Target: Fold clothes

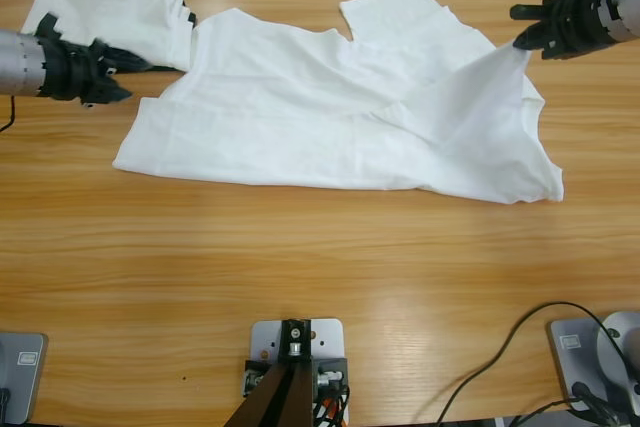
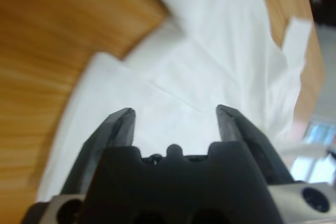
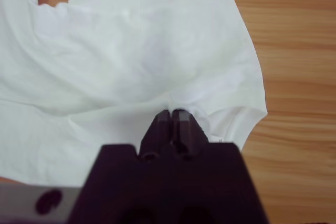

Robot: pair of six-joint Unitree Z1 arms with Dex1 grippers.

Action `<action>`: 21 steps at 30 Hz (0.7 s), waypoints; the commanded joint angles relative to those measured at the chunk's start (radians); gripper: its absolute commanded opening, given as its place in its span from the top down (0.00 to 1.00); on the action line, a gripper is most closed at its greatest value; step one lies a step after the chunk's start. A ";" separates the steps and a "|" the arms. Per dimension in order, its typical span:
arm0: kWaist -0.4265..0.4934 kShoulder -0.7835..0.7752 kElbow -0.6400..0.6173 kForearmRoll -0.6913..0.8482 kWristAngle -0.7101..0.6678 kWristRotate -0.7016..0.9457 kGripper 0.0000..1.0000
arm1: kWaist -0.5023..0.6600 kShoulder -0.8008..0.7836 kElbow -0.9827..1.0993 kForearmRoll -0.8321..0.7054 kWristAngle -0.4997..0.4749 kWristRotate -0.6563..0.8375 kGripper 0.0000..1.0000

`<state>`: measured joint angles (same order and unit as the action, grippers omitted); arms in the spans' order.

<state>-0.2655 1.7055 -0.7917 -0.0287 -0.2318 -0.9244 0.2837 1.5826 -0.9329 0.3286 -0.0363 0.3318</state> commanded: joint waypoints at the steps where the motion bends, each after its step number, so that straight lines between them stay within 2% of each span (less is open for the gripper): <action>1: -0.186 -0.028 0.043 0.009 -0.035 0.234 0.05 | -0.011 -0.046 -0.006 0.126 0.078 -0.003 1.00; 3: -0.200 -0.042 0.055 0.009 -0.036 0.231 0.05 | -0.011 -0.023 -0.006 0.144 0.129 0.024 1.00; 7: -0.211 -0.062 0.062 0.010 -0.037 0.224 0.05 | -0.011 0.042 0.012 0.161 0.126 0.057 1.00; 8: -0.216 -0.066 0.062 0.011 -0.037 0.223 0.05 | -0.011 0.052 0.016 0.161 0.120 0.057 0.84; 9: -0.221 -0.073 0.063 0.013 -0.037 0.222 0.05 | -0.011 0.050 0.022 0.161 0.108 0.058 0.32; 10: -0.229 -0.080 0.064 0.017 -0.037 0.221 0.05 | -0.011 0.039 0.029 0.162 0.075 0.063 0.05; 11: -0.236 -0.087 0.065 0.021 -0.037 0.220 0.05 | -0.011 0.028 0.036 0.164 0.044 0.080 0.00; 13: -0.248 -0.097 0.064 0.027 -0.036 0.210 0.05 | -0.011 -0.002 0.045 0.163 0.035 0.097 0.00; 16: -0.260 -0.101 0.053 0.038 -0.033 0.208 0.05 | 0.008 -0.074 0.074 0.128 0.072 0.127 0.00; 18: -0.272 -0.095 0.048 0.059 -0.021 0.214 0.05 | 0.037 -0.114 0.138 0.040 0.162 0.145 0.03; 20: -0.290 -0.083 0.048 0.094 -0.001 0.242 0.05 | 0.066 -0.100 0.196 -0.050 0.217 0.208 0.13; 21: -0.296 -0.081 0.051 0.115 0.005 0.264 0.05 | 0.073 -0.074 0.218 -0.100 0.257 0.225 0.15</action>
<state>-0.5168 1.6130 -0.7594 0.0016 -0.2550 -0.7091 0.2940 1.5239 -0.8662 0.4260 0.0663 0.4508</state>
